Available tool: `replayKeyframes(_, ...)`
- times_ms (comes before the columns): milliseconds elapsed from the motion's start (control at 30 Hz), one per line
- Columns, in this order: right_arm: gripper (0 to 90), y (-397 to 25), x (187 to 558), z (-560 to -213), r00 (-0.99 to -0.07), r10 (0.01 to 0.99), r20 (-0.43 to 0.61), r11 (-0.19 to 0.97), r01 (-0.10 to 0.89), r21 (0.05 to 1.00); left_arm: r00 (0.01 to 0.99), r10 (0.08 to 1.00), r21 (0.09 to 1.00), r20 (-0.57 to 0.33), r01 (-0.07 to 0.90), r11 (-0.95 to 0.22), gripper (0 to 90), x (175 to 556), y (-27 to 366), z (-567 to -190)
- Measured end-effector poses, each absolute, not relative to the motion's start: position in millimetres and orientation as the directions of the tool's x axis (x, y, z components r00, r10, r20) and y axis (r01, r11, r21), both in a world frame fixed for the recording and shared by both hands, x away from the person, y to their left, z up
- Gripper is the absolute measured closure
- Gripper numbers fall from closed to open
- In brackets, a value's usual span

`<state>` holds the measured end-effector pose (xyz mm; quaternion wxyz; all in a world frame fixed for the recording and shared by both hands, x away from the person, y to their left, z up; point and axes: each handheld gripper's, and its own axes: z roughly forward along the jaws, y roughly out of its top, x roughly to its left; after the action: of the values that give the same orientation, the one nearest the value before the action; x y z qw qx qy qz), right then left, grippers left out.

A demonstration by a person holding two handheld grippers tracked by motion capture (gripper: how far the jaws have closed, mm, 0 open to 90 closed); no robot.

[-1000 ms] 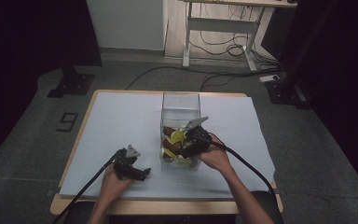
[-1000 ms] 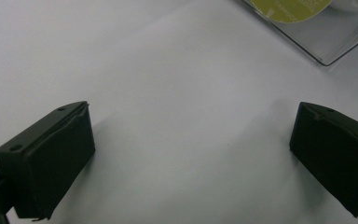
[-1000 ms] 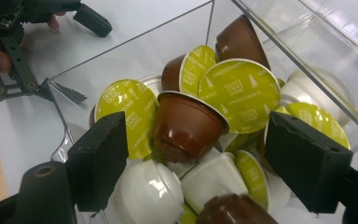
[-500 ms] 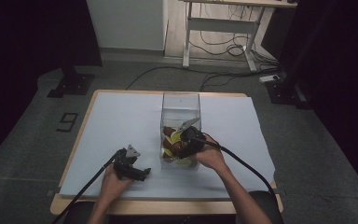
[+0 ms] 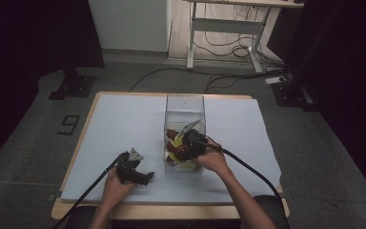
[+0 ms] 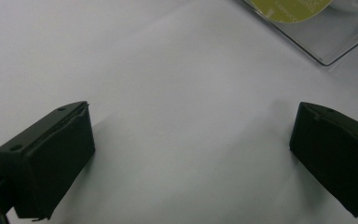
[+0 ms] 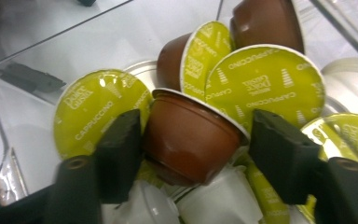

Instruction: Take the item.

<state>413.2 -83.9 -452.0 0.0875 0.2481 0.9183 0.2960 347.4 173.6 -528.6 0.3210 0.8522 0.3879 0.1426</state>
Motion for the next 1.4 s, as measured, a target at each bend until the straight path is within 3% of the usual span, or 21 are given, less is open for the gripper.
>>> replayKeyframes(1400,39.3,-105.8,398.5,-408.1,-0.841,0.541,-0.021,0.636,0.392,0.665,0.658,0.753,0.658,-0.005,0.569,-0.493,0.0,347.3,173.5,-528.6)
